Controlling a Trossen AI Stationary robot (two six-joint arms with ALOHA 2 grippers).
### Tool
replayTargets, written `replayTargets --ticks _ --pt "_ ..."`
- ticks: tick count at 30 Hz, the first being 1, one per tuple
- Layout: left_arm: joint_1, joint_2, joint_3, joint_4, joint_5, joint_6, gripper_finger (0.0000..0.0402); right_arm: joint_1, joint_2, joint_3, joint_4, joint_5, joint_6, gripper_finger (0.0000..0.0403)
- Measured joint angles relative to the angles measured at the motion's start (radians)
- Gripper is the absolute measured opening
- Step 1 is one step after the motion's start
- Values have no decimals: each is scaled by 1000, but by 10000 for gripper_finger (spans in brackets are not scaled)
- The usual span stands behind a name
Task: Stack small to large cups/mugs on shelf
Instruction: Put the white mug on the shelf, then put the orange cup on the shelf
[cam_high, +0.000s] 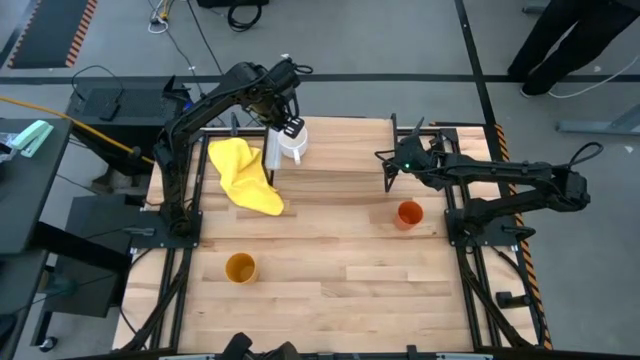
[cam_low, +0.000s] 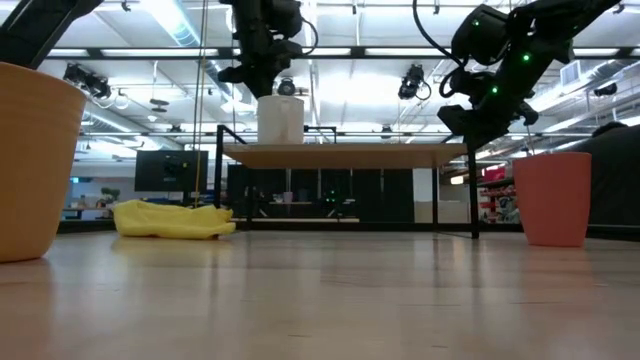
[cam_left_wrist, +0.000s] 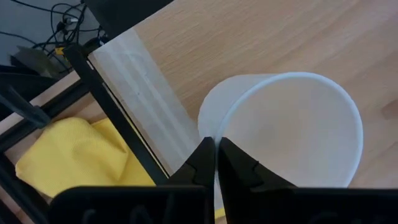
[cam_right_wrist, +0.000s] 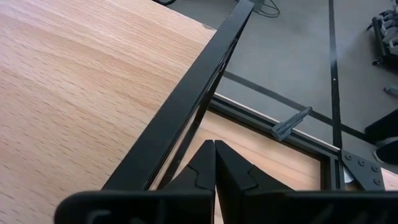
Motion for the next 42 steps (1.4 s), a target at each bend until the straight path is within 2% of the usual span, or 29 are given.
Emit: replayTargets --ticks 5,15,31,42 --pt "0 0 0 1 6 3 9 0 0 0 0 0 -1 7" --pt "0 0 0 31 5 3 64 0 0 0 -1 0 -2 18" --pt "4 -6 0 25 7 27 73 0 1 -1 -3 0 11 16" --pt "-19 -100 1 60 36 19 78 0 -17 -4 -18 20 20 15"
